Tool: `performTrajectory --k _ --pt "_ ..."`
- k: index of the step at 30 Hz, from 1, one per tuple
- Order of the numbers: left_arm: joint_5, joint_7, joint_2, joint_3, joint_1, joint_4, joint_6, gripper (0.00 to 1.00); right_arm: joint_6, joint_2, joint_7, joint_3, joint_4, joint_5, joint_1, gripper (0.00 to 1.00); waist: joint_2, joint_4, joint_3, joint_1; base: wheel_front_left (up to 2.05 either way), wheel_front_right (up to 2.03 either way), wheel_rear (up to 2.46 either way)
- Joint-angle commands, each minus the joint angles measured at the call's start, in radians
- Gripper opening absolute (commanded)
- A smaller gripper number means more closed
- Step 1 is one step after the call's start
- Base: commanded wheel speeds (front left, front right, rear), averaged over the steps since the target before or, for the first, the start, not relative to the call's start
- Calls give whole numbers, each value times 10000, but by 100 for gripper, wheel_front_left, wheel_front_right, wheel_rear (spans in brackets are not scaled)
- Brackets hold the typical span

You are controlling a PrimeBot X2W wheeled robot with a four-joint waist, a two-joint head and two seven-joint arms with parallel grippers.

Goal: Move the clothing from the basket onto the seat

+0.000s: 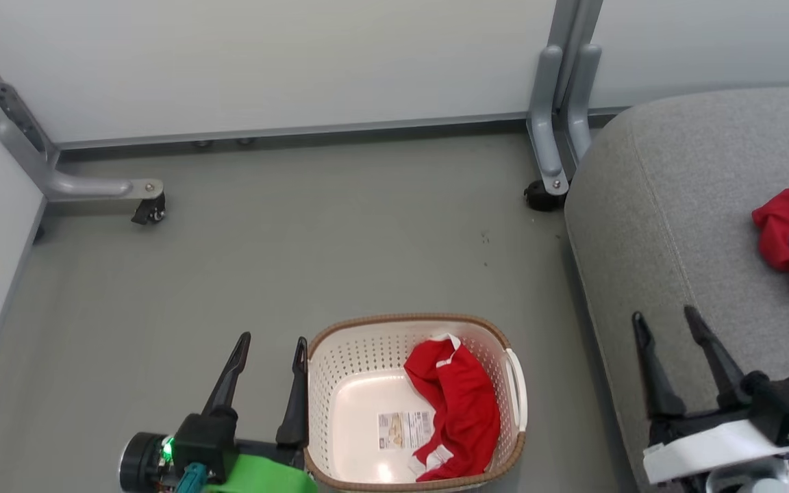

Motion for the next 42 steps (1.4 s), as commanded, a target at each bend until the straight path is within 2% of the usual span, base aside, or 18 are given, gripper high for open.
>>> performTrajectory --k 1,8,17,28,35,42 --pt "87 -7 13 -87 -376 74 -67 100 -13 114 -30 -283 -91 258 -296 100 0 -158 833 0 0 0 0" --pt "-570 -7 16 -319 -1909 979 -388 100 -12 173 -30 -757 -271 510 -1536 100 0 -466 2543 0 0 0 0" --pt "-128 -7 26 -1244 -4836 2990 -1040 100 -13 -3 -29 -1048 -642 368 -3371 100 0 -971 5144 0 0 0 0" --pt "71 -8 35 -2637 -7847 5985 -1351 100 -14 -204 -30 -1958 -1614 490 -4809 100 0 -1613 7629 0 0 0 0" --pt "-855 -8 47 -4233 -9342 7556 -1360 100 -14 -327 -30 -2387 -1918 428 -5351 100 0 -2039 8705 0 0 0 0" --pt "-1879 178 41 -5474 -10642 9132 -1361 100 -14 -223 -30 -2190 -2151 309 -5646 100 0 -2544 9380 0 0 0 0"
